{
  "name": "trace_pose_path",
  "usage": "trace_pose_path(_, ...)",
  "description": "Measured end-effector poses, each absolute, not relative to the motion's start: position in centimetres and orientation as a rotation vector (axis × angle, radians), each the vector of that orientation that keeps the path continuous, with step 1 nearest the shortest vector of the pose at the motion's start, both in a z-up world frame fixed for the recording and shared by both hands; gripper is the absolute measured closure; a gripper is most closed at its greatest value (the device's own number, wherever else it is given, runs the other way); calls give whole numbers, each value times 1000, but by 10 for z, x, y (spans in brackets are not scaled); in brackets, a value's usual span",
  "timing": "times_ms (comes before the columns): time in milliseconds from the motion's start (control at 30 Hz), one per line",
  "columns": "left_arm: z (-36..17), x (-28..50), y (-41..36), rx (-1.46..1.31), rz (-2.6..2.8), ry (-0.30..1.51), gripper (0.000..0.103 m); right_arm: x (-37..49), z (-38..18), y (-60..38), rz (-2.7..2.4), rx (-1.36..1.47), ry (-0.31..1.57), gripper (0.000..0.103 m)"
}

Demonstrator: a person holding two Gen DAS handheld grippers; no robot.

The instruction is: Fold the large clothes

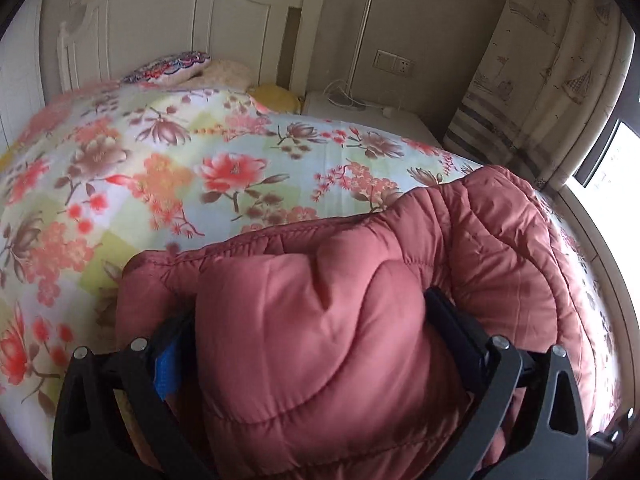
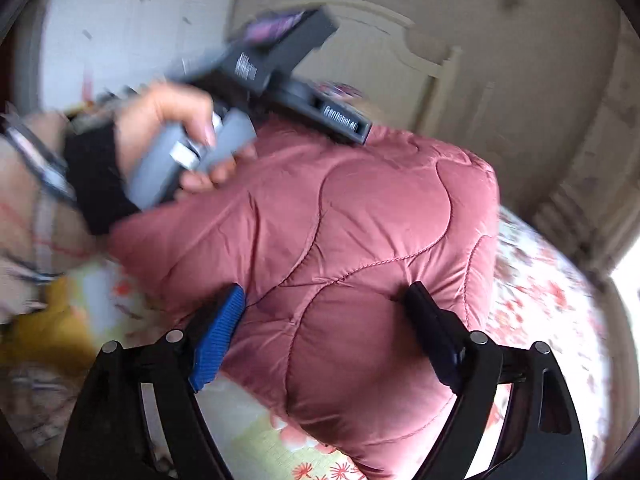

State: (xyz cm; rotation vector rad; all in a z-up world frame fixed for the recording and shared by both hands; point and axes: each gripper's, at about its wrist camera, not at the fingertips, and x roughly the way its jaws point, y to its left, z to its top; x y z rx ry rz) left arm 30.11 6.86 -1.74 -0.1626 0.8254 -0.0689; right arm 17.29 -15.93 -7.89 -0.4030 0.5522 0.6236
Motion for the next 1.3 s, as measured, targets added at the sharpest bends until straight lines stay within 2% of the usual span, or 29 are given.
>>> trace_pose_path(67,-17,301,70,-177,-73,818,2,185,-56,-181,691,-279,548,36)
trace_pose_path(133,-18,300,67,-169,-66,810,2,205,-31,-205,657,-187,503,36)
trace_pose_path(200,-17,296,65,-164,-66,802,2,235,-11,-216,596,-153,500,37)
trace_pose_path(300,-18,295,72,-190,-81,795,2,298,9,-220,525,-108,535,45)
trace_pose_path(467,-18,294,73,-195,-81,793,2,386,24,-189,499,-110,597,46)
trace_pose_path(567,-18,294,73,-197,-82,794,2,424,6,-160,471,-173,663,46)
trace_pose_path(667,-18,295,74,-202,-72,802,2,465,-77,-135,490,-255,1007,46)
trace_pose_path(767,-19,296,73,-198,-74,807,2,475,-100,-151,525,-124,1036,44)
trace_pose_path(1133,-20,296,75,-192,-61,800,2,472,-99,-151,486,-157,1018,41)
trace_pose_path(1300,-19,289,80,-218,-46,765,2,454,-50,-140,428,-265,924,39)
